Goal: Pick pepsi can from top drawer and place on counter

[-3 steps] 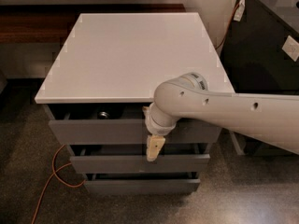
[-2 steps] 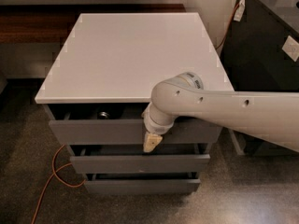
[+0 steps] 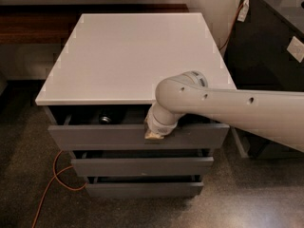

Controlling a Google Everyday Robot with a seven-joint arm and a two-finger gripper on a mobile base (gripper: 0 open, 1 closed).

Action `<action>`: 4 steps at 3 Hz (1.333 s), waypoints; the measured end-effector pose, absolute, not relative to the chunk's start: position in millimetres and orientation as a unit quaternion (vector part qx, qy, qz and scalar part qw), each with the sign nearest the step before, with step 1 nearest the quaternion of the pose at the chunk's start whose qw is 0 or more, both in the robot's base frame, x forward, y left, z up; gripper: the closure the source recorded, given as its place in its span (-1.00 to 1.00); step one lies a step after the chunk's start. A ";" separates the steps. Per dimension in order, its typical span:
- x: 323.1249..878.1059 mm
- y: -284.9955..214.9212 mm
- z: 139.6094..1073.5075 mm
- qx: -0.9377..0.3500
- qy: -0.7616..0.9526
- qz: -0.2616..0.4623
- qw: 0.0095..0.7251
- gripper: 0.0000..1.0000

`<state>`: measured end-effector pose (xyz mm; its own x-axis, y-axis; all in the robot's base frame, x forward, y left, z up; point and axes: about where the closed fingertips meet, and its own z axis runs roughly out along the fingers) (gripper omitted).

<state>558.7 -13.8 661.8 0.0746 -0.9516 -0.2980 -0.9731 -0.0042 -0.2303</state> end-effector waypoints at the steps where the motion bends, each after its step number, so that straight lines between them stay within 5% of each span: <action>1: 545.6 -17.8 673.8 -0.703 0.683 0.048 0.192 0.91; 4: 482.6 -6.0 701.3 -0.696 0.682 0.110 0.195 1.00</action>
Offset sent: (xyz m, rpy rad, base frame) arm -0.0669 -0.0061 0.0423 0.1289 0.1166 -0.0158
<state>482.6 -6.0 701.3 0.0447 -0.9068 -0.4192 -0.9927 0.0067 -0.1203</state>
